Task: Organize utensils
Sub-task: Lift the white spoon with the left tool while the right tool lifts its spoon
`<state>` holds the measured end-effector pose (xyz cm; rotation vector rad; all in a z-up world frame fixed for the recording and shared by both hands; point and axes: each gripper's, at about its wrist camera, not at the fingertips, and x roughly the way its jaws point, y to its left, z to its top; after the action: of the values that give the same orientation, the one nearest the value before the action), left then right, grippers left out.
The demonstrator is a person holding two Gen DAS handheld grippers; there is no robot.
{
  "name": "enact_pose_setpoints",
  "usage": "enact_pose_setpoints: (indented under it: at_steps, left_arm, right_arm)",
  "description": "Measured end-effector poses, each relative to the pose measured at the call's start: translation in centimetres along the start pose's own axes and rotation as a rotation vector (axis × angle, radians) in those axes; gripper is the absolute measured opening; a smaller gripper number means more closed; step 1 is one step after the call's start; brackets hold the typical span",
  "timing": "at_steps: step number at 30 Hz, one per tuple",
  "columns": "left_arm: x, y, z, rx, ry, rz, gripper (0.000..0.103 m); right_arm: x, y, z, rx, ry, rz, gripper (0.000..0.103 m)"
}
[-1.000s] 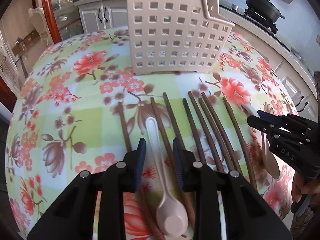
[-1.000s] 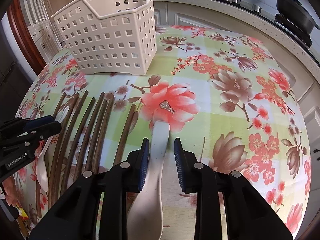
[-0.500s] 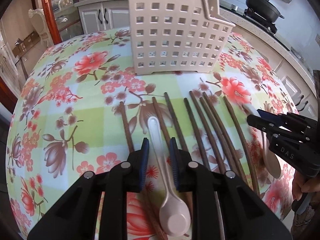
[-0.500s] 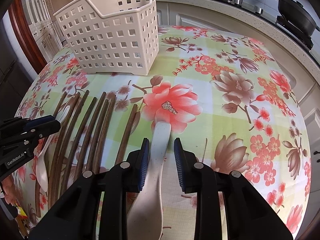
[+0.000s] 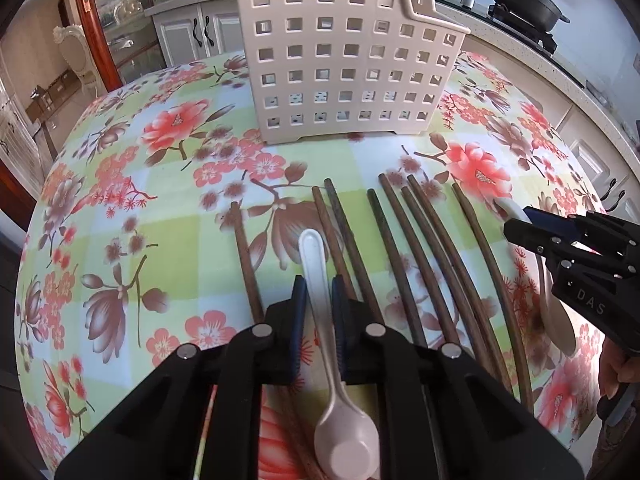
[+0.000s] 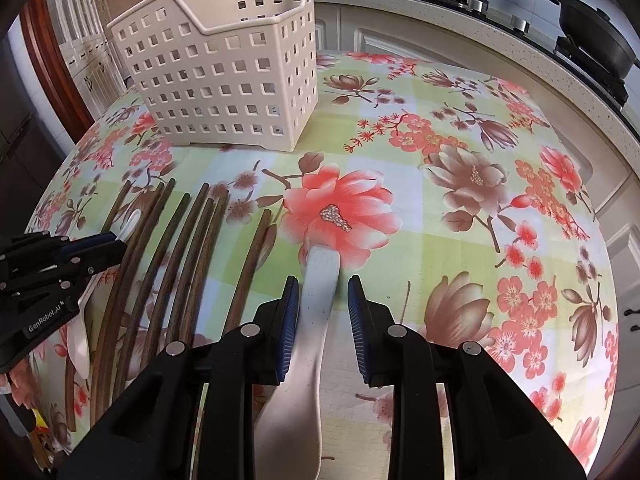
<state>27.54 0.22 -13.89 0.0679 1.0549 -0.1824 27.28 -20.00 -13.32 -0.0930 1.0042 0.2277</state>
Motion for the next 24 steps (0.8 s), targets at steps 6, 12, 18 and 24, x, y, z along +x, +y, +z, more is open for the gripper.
enact_pose_setpoints:
  at_steps: [6,12,18,24]
  left_arm:
    - [-0.9,0.5,-0.4,-0.016,-0.026,-0.025,0.011]
    - [-4.2,0.9,-0.5,-0.047,-0.124,-0.051,0.011]
    - [-7.5,0.7,-1.0,-0.042,-0.211,-0.053,0.011]
    - [-10.1,0.3,-1.9,-0.029,-0.272,-0.045,0.011]
  right_arm:
    - [-0.8,-0.3,-0.3,-0.011,-0.029,0.012,0.015]
    - [-3.3,-0.1,-0.4,-0.012,-0.099,0.032,0.015]
    - [-5.6,0.8,-0.6,-0.031,-0.16,0.033,0.015]
    - [-7.9,1.6,-1.2,-0.048,-0.214,0.031,0.015]
